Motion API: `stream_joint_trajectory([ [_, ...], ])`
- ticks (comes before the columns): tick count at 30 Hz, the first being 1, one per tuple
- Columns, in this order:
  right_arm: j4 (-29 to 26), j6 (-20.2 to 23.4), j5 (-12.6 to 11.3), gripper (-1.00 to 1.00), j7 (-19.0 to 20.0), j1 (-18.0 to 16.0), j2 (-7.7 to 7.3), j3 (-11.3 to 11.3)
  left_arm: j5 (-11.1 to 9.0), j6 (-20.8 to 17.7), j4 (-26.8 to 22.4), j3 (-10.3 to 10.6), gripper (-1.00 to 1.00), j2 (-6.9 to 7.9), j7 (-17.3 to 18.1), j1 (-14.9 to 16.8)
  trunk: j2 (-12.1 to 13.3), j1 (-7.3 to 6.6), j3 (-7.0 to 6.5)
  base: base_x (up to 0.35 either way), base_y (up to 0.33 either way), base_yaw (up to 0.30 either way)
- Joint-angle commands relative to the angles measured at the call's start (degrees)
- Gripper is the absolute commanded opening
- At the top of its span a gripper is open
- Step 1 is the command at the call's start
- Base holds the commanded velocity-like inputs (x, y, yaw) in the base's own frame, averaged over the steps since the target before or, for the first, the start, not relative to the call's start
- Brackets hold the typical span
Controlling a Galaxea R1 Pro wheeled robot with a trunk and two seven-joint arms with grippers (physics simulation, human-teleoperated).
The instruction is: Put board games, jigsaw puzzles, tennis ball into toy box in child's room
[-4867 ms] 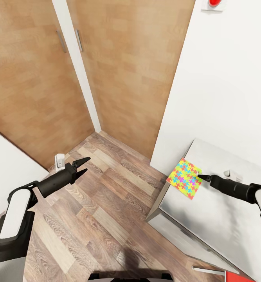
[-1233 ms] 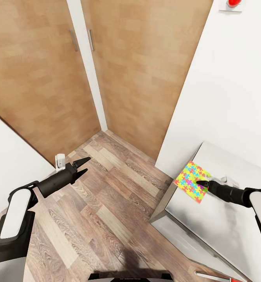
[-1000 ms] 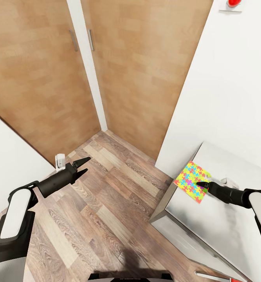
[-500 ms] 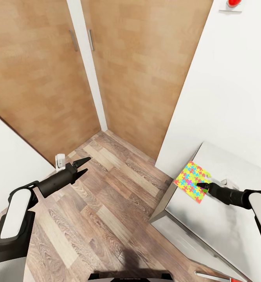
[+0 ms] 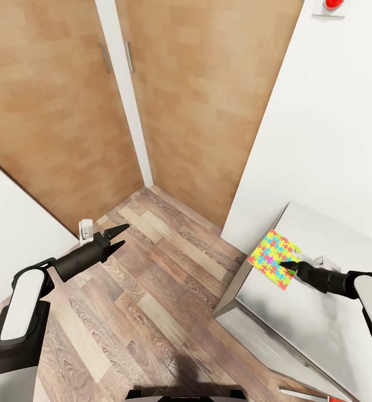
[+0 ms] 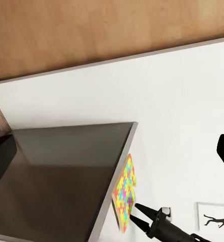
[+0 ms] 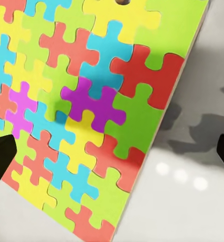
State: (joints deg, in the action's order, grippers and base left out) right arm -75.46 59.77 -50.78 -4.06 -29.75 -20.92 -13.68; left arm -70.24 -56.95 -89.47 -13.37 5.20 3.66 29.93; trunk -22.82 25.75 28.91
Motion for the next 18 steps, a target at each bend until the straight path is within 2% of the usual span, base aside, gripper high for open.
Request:
stream_joint_trajectory([
  [1, 0.0, 0.2, -0.5, 1.0, -0.4, 0.0, 0.0, 0.0, 0.4, -0.3, 0.0, -0.1, 1.0, -0.01, 0.4, 0.0, -0.1, 0.03, 0.08, 0.0, 0.0, 0.0],
  [6, 0.0, 0.2, -0.5, 1.0, -0.4, 0.0, 0.0, 0.0, 0.4, -0.3, 0.0, -0.1, 1.0, -0.01, 0.4, 0.0, -0.1, 0.03, 0.08, 0.0, 0.0, 0.041],
  [18, 0.0, 0.2, -0.5, 1.0, -0.2, 0.0, -0.03, 0.0, 0.4, -0.3, 0.0, -0.1, 1.0, 0.0, 0.4, 0.0, -0.1, 0.03, 0.08, 0.0, 0.0, 0.122],
])
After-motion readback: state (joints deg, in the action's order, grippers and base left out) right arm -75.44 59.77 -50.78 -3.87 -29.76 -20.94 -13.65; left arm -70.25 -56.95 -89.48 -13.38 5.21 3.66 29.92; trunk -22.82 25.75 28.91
